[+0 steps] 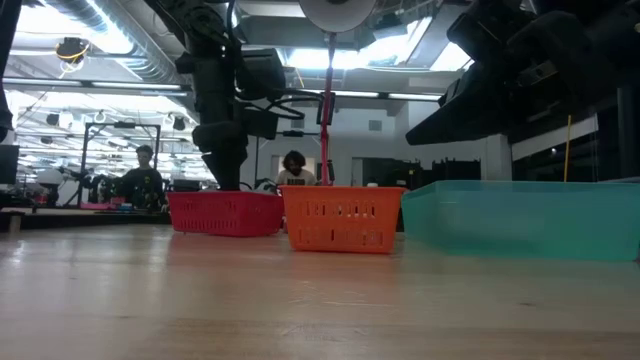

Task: Pick and place items into bin
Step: Put the blue USB cable into the red bin, then return to Home Position

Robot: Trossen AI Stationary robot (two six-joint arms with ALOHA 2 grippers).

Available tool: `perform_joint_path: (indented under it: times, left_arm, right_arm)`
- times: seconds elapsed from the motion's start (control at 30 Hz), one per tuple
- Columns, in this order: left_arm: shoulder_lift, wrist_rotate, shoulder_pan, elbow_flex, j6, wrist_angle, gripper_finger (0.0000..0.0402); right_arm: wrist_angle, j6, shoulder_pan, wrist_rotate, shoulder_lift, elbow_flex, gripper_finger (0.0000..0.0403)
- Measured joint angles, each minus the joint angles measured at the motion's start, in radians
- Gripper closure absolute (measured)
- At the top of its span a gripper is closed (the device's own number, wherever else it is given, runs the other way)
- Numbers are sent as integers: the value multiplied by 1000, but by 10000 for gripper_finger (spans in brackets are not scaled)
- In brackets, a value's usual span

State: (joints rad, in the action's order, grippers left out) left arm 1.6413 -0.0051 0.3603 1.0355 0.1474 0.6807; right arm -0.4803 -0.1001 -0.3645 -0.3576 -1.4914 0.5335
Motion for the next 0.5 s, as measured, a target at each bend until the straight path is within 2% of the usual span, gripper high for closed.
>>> perform_joint_path:
  times: [0.33,0.5]
  left_arm:
    - [-15,-24,0,20,-20,8,298]
    - [-70,-16,-26,42,10,6,304]
  right_arm:
    - [0,0,0,1,0,0,396]
    - [0,-1,0,1,0,0,396]
